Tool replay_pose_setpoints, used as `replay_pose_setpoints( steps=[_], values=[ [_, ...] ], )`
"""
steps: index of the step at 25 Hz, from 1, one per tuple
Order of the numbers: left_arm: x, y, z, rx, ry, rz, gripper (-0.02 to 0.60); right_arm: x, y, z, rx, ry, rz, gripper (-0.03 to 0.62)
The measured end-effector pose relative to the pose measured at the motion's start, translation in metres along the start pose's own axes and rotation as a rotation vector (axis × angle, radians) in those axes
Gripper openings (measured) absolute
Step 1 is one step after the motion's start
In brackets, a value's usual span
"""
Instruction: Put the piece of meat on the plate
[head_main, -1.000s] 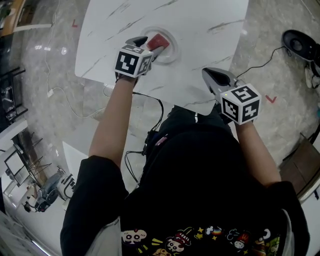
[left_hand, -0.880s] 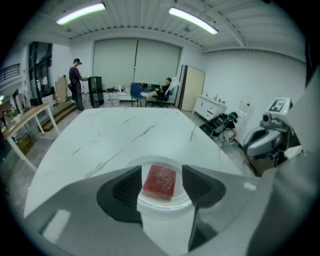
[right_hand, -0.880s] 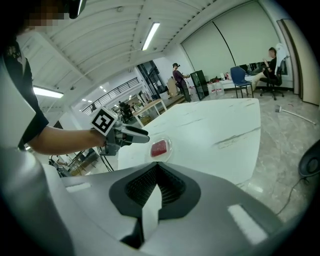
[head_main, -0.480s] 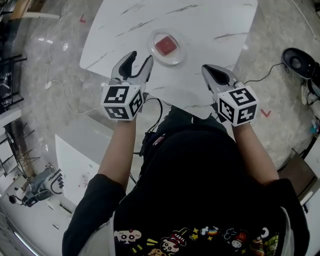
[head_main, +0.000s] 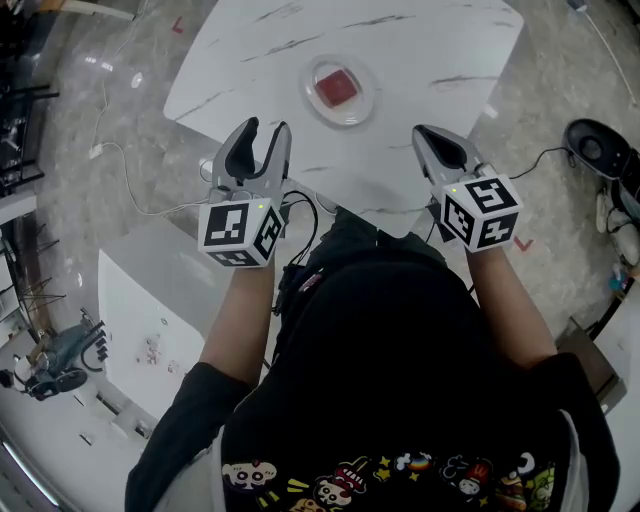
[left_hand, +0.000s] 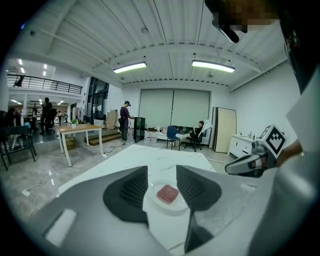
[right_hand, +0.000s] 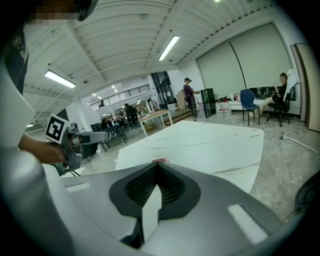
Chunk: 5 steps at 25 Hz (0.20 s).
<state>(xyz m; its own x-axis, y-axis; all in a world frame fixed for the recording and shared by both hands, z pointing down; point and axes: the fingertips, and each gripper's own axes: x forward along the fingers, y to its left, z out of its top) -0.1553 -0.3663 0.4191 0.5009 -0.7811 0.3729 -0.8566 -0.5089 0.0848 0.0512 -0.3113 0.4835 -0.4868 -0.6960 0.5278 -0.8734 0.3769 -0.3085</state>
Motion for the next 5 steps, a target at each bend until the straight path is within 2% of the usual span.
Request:
replay_pose_setpoints(
  steps=[5],
  values=[
    [-0.0089,-0.0117,-0.0031,-0.004,0.0,-0.008,0.293,-0.0025,0.0052,0.0062,-0.03,-0.013,0.013,0.023]
  ],
)
